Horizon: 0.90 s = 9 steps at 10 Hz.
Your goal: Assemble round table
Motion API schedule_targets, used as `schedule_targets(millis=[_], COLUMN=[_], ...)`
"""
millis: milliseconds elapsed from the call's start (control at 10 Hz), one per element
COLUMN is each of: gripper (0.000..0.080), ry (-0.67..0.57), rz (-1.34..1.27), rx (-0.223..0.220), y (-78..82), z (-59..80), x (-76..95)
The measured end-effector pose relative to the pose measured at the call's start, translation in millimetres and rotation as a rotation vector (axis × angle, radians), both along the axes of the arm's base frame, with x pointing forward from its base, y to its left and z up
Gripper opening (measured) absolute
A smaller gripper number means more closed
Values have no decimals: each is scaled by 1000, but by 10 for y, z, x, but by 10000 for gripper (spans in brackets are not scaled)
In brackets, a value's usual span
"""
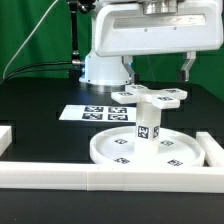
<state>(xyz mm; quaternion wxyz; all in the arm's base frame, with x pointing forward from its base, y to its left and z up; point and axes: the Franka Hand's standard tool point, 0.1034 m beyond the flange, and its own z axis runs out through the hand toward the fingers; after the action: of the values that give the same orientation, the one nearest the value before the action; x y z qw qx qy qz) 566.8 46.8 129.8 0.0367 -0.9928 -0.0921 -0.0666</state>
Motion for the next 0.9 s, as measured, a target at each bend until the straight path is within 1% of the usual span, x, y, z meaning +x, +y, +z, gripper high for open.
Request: schedule_targets(millis=[300,500,600,700,900], gripper=[648,648,648,648,648], ry=[-2,-12,-13,-15,-22], rz=[230,469,521,631,727], rx=[-44,-75,-81,-95,-110], y=[-25,-65,-59,-66,-90], z=[-23,-60,-74,-87,-86], x=[-11,-23,-34,-45,-41])
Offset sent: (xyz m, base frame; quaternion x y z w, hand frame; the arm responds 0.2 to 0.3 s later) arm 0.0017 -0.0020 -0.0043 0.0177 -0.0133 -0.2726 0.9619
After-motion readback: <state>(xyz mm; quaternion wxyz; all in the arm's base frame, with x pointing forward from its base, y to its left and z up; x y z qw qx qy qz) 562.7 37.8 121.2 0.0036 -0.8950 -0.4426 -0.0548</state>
